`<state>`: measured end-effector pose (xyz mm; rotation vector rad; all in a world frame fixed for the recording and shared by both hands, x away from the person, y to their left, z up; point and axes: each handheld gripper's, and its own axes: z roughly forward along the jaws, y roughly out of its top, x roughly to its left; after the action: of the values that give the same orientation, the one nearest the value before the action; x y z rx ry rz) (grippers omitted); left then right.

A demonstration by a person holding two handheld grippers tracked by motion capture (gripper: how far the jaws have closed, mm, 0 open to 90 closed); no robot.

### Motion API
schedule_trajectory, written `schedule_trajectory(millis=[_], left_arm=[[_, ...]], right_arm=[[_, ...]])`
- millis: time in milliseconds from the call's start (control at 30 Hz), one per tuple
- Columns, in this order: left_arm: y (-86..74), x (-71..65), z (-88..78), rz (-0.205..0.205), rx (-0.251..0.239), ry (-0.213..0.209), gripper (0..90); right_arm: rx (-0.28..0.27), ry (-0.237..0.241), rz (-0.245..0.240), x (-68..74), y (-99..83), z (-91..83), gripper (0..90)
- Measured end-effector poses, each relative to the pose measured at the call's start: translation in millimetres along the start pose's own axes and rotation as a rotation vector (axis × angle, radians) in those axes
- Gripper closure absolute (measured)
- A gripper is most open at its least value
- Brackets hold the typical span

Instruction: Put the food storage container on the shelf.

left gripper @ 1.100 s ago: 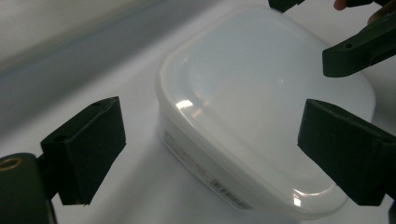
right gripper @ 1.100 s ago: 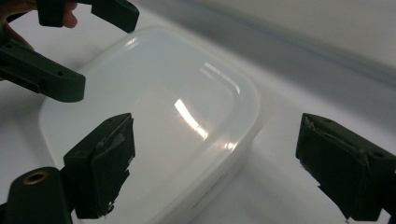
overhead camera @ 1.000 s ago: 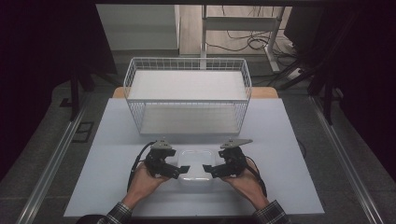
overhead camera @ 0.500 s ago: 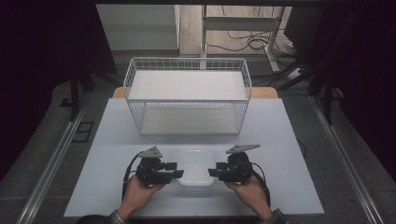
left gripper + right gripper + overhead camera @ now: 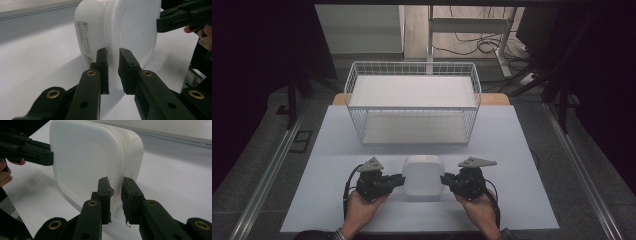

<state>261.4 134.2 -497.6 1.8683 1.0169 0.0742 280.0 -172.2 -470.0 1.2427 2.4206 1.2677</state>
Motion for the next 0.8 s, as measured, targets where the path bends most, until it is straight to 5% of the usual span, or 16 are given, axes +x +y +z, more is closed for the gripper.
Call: schedule_trajectory(millis=[200, 800], left_arm=[[3.3, 2.6, -1.9, -0.010, -0.005, 0.016, 79.2], [44.6, 2.5, -30.6, 0.067, -0.072, 0.071, 79.2]], right_arm=[[-0.013, 0.014, 0.000, 0.2, 1.6, 0.9, 77.7], [-0.125, 0.044, -0.079, 6.4, 44.7, -11.7, 78.6]])
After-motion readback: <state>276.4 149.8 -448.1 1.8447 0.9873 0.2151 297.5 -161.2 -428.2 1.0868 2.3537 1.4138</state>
